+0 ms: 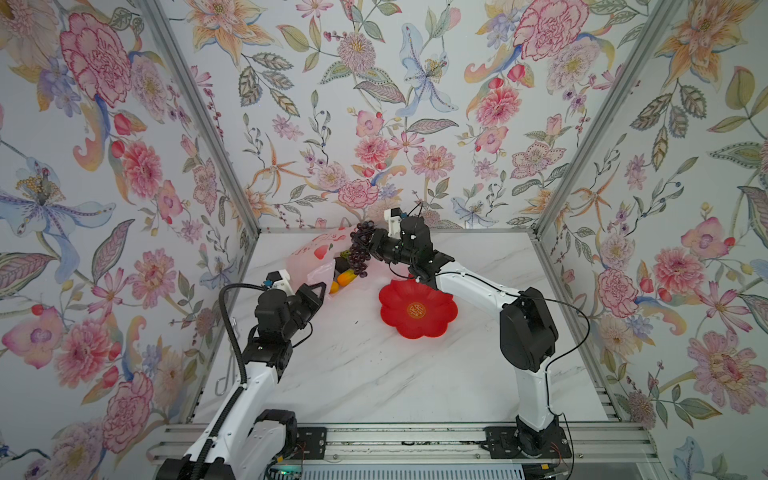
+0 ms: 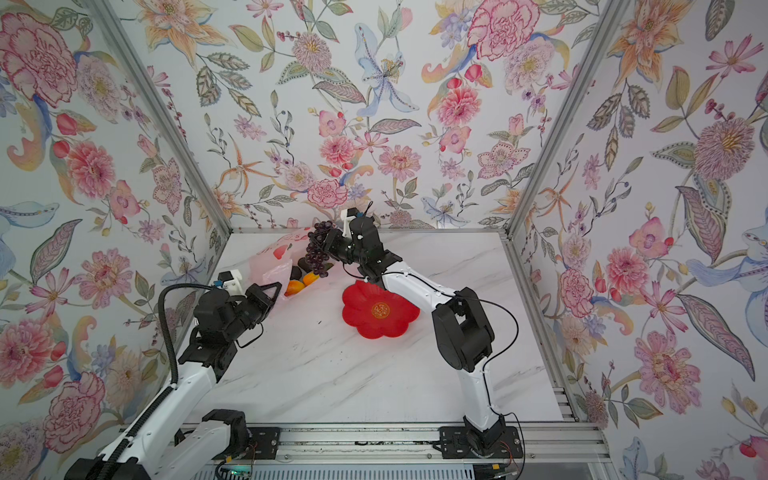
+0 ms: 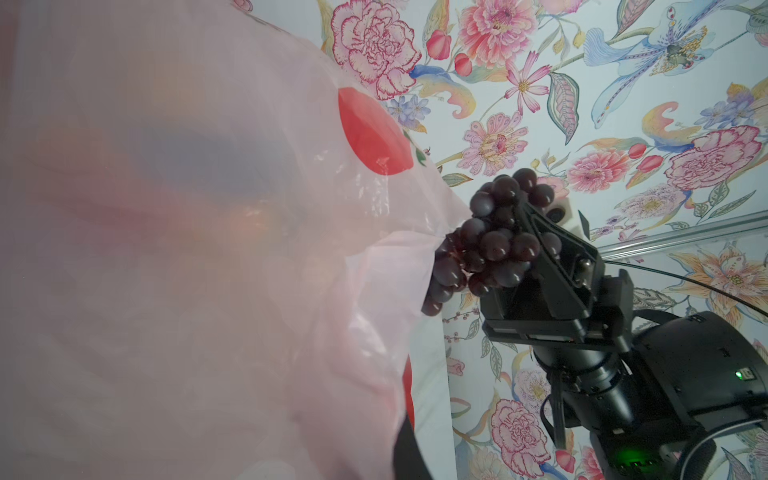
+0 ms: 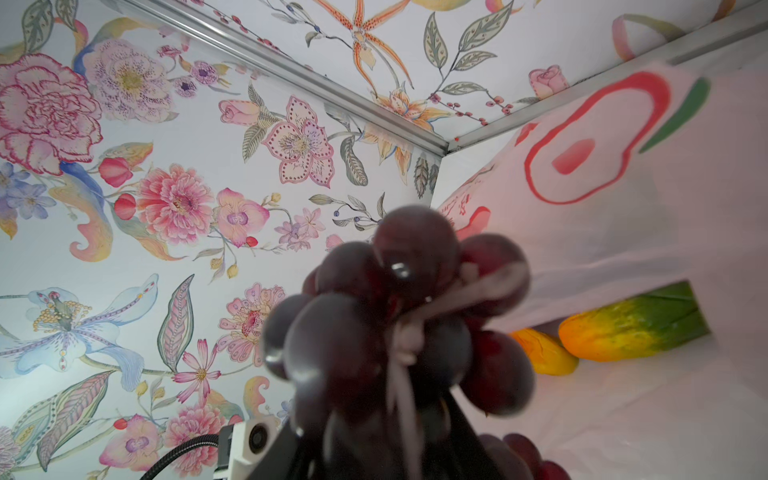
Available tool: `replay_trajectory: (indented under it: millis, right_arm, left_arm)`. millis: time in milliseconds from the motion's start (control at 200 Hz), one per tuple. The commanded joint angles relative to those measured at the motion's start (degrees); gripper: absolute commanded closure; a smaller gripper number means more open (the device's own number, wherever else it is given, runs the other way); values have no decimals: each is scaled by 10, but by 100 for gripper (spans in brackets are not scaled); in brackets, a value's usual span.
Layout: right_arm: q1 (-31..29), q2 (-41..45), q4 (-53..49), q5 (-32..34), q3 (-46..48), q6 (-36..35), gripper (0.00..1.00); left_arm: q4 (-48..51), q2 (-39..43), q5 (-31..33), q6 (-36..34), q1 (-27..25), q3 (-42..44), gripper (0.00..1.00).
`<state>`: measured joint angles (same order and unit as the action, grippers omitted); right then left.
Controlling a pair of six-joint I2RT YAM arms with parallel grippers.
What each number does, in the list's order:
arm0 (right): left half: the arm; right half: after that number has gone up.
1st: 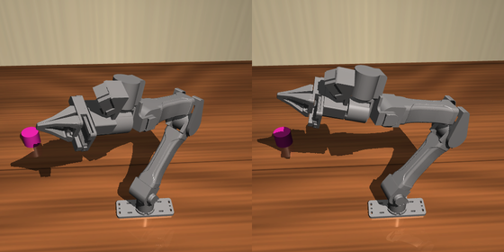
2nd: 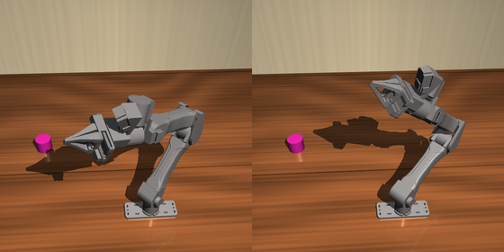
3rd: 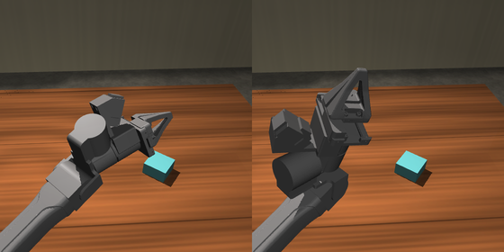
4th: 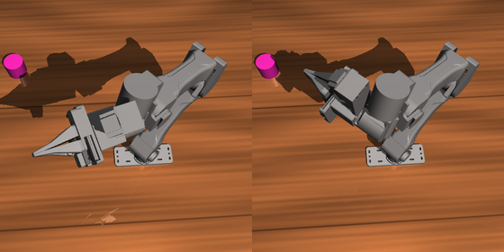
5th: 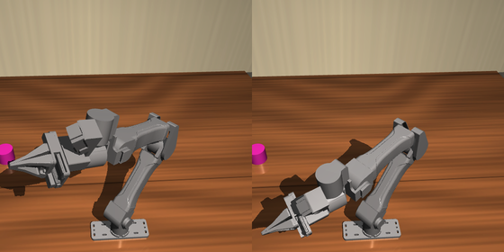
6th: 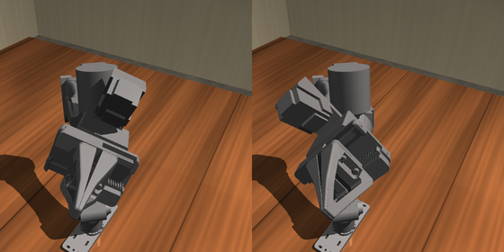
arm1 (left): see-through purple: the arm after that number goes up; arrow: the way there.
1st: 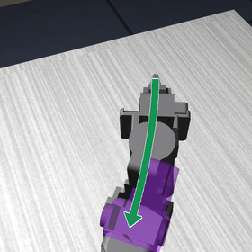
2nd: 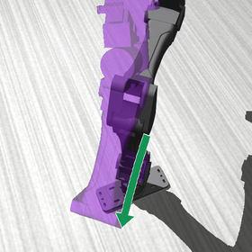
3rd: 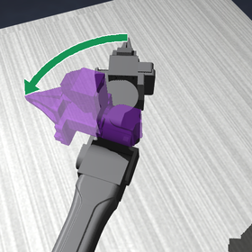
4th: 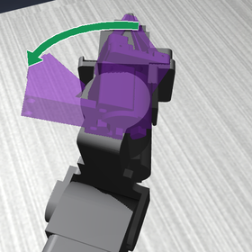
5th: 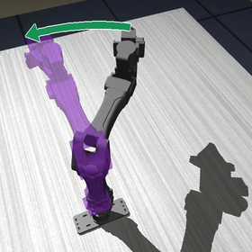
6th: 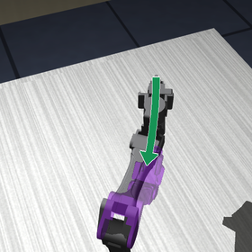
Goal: Place the fruits into the plastic bag
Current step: 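Carry the dark grapes over to the pink bag mouth with the right gripper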
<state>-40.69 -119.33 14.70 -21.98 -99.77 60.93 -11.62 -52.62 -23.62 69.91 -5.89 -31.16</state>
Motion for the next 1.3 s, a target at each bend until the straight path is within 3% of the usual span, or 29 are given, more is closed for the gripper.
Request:
replay_trajectory:
  millis: [0,636,856,1001,1206,1296]
  right_arm:
    - [-10,-11,33,-29,-38,8,63]
    - [-48,-13,33,-87,65,-15,64]
    - [-52,-60,43,-166,36,21,65]
    - [-45,-102,46,-219,-31,61,65]
    - [-22,-161,144,-278,-112,231,65]
    - [-15,-181,129,-300,-163,261,65]
  left_arm:
    - [-12,-6,0,6,4,-27,100]
    - [-121,-47,9,97,3,-26,100]
    - [-120,-58,-6,86,4,-34,100]
    - [-68,-62,-37,29,1,-55,100]
    - [107,-16,-37,-128,-1,-83,100]
    - [159,17,-27,-181,-3,-72,100]
